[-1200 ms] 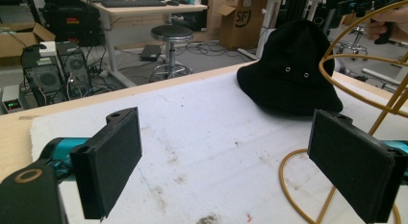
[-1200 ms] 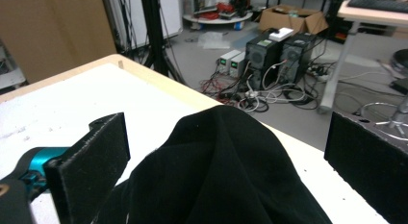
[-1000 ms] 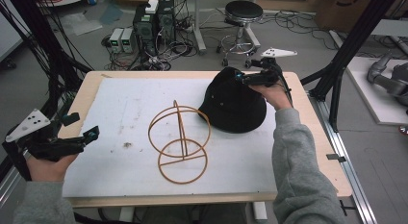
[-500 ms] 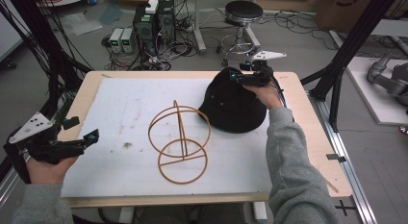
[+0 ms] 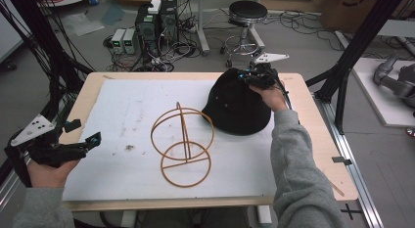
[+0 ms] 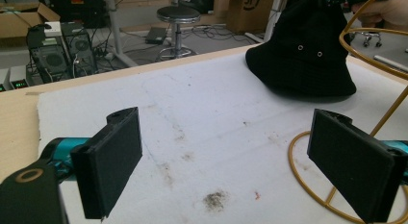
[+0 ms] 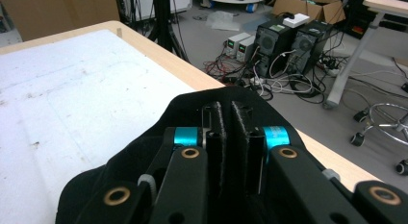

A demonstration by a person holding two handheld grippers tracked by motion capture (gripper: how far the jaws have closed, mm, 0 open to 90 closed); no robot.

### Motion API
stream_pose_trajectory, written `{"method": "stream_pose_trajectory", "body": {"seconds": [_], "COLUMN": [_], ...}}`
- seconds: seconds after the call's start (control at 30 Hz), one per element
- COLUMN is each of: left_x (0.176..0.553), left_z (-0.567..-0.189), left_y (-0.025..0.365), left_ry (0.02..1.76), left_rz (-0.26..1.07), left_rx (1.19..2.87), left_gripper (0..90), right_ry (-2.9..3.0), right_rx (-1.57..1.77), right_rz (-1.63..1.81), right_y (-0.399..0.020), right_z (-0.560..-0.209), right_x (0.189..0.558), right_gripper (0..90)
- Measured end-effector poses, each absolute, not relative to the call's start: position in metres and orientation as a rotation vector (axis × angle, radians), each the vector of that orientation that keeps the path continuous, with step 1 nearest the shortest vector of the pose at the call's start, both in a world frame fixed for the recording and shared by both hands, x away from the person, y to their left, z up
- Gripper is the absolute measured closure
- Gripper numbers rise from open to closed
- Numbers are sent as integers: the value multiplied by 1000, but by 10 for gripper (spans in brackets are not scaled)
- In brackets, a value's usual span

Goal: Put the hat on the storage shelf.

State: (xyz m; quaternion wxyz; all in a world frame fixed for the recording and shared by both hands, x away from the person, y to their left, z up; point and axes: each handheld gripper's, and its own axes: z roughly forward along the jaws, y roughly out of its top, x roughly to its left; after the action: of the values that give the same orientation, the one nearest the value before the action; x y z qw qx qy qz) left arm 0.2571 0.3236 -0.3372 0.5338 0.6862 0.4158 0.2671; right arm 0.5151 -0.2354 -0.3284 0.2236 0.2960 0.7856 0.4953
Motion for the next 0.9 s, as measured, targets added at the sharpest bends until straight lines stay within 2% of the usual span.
{"method": "stream_pose_trajectory", "body": {"seconds": [0.27, 0.9], "left_x": [257, 256], "left_z": [-337, -335], "left_y": [323, 316], "left_ry": [993, 974], "left_rz": [640, 632], "left_rx": [1634, 1636], "left_gripper": [123, 124], "right_ry": [2155, 2092], "right_rx": [797, 739], "right_rz": [1389, 1468], "right_y": [-239, -262], "right_z": [-321, -272], "right_x": [508, 460], "right_gripper": [870, 874]}}
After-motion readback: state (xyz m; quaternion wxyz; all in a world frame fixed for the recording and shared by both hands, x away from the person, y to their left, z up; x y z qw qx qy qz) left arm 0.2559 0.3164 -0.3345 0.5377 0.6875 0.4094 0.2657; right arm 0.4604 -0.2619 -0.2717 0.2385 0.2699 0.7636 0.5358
